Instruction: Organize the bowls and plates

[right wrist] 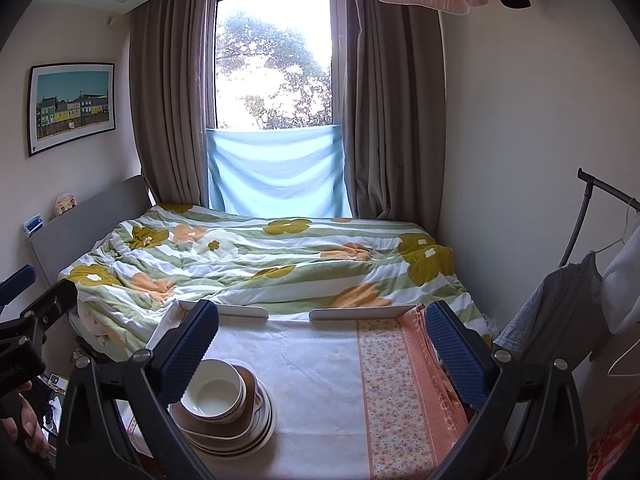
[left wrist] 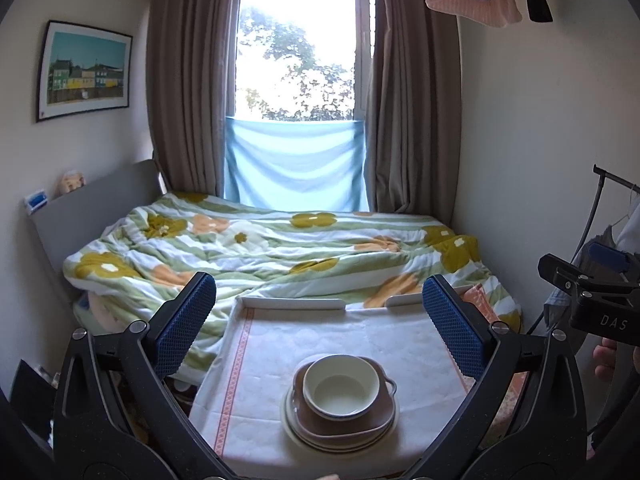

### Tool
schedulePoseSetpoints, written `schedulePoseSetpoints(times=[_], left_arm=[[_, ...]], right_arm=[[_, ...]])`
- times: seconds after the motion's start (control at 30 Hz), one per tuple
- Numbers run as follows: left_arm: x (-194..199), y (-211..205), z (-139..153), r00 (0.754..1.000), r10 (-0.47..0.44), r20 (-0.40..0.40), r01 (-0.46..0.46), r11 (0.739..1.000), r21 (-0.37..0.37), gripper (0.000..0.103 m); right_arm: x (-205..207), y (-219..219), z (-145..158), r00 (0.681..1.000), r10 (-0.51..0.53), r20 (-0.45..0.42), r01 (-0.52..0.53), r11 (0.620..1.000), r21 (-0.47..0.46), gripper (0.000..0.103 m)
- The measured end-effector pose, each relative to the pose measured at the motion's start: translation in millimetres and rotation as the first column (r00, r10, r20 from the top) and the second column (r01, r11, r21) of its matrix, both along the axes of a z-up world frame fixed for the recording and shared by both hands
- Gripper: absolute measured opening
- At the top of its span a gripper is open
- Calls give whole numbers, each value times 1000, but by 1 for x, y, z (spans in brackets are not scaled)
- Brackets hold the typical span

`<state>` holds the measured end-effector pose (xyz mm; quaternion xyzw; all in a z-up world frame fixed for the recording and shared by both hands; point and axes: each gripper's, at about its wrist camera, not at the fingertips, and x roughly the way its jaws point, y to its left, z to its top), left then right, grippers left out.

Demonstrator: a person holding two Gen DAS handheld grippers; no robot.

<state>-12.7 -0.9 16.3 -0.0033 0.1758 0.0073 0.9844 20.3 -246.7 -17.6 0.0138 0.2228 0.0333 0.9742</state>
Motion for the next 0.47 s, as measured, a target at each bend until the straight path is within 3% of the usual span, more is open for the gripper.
schedulePoseSetpoints(times=[0.47], left_arm=[[-11, -3, 4, 998, -20, 54, 19, 1000, 25, 103]], right_arm=[[1, 4, 0, 1000, 4, -8, -4, 1000, -9, 103]])
